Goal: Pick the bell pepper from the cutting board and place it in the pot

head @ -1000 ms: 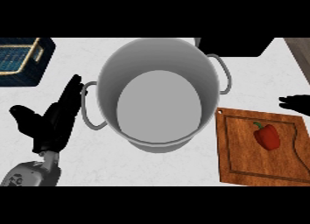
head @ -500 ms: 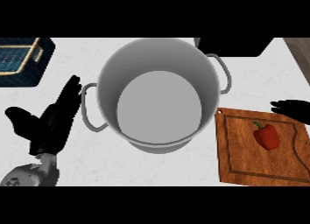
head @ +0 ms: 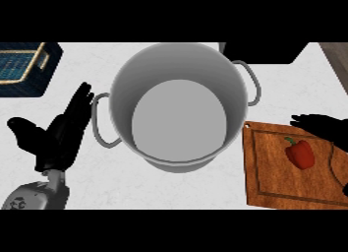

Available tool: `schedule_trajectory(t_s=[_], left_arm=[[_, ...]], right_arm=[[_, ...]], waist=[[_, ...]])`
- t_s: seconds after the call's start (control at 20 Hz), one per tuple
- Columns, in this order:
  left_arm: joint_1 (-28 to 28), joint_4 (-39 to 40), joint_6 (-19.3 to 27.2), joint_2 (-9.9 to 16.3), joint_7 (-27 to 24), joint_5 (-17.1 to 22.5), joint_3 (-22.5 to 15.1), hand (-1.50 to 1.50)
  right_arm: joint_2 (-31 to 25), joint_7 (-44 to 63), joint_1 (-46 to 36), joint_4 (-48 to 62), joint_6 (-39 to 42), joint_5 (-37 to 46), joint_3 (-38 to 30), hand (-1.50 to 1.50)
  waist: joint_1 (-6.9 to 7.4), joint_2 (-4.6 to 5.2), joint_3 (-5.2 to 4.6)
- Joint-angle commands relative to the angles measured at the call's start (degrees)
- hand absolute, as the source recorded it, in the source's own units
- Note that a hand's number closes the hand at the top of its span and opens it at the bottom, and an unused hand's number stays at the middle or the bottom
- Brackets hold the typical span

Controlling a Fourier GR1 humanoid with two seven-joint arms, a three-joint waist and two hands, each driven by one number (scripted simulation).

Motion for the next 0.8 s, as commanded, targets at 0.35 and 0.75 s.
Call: schedule_trajectory(t_s=[0.35,0.75], left_arm=[[4.9,-7.0,-2.4,-0.3,3.2,-1.2,1.2,0.00],[-1.2,-1.1,-2.5,-3.0,3.4,-3.4,2.1,0.00]], right_arm=[[4.6,-3.4,-1.3,7.4,-5.6,12.3,2.8,-1.50],[9.6,-0.1,-6.3,15.0,-6.2,20.6,4.9,-1.50]], waist=[[0.17,-0.03,0.02],[0.10,0.06,0.02]])
